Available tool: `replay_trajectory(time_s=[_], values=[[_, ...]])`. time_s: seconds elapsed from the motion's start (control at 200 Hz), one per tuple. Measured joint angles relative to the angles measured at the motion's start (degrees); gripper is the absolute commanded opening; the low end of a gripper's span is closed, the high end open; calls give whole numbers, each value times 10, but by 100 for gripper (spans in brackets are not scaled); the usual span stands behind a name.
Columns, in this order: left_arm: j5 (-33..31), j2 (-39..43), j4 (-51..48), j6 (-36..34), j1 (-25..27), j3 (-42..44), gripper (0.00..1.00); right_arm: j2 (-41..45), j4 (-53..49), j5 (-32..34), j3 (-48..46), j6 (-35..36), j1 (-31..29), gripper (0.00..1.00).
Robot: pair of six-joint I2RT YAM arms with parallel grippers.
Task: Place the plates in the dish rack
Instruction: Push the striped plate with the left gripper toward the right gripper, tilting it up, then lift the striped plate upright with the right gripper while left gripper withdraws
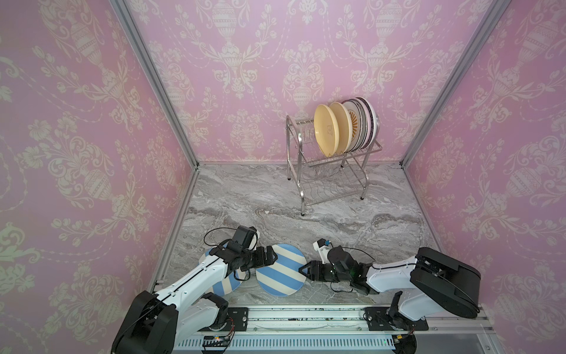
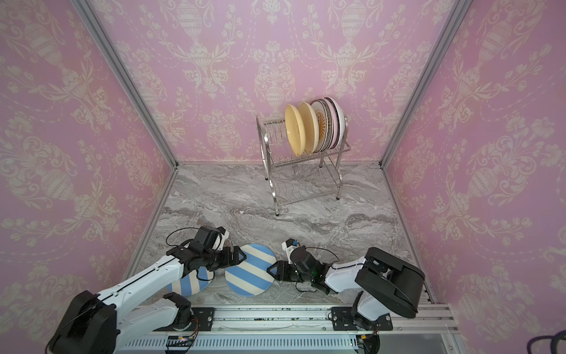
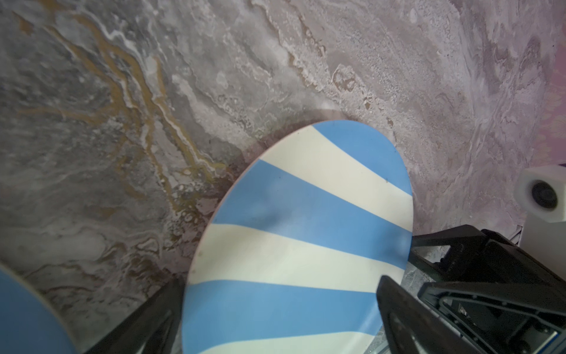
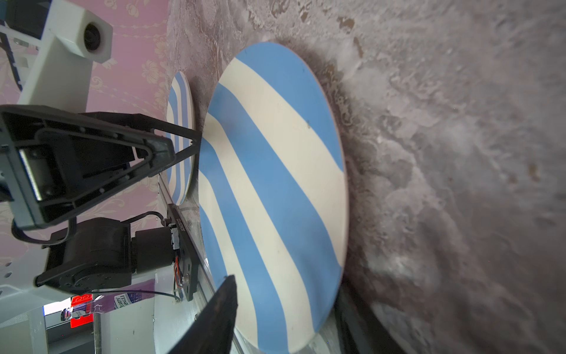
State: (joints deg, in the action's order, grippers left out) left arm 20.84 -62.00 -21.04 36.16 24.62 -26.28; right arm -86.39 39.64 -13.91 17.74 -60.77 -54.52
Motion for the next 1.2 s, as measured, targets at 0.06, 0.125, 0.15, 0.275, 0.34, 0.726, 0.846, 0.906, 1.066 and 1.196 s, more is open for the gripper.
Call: replay_trajectory(time_s=[0.06, 0.125, 0.15, 0.275, 0.34, 0.726, 0.846, 0.906, 1.066, 1.196], values=[[0, -2, 4, 0, 0, 1, 99, -8, 19, 1, -4, -6, 0, 49], [0, -5, 7, 4, 0, 2, 99, -19, 49, 3, -13, -13, 0, 47], [0, -7, 8, 5, 0, 2, 99, -24, 63, 3, -17, -17, 0, 46], [1, -12, 21, 9, 4, 4, 99, -60, 148, 4, -37, -41, 0, 43], [5, -12, 35, 12, 4, 10, 99, -88, 204, 4, -45, -55, 0, 41], [10, 1, 61, 15, 30, 18, 99, -203, 413, 25, -73, -114, -7, 27], [10, 1, 63, 14, 30, 18, 99, -144, 337, 37, -80, -102, -8, 25], [10, 0, 67, 14, 30, 18, 99, -106, 282, 43, -71, -89, -10, 20], [12, -3, 81, 15, 30, 18, 99, 6, 113, 62, -28, -41, -12, 12], [15, -5, 100, 15, 30, 18, 99, 94, -21, 89, 4, 2, -12, 5]])
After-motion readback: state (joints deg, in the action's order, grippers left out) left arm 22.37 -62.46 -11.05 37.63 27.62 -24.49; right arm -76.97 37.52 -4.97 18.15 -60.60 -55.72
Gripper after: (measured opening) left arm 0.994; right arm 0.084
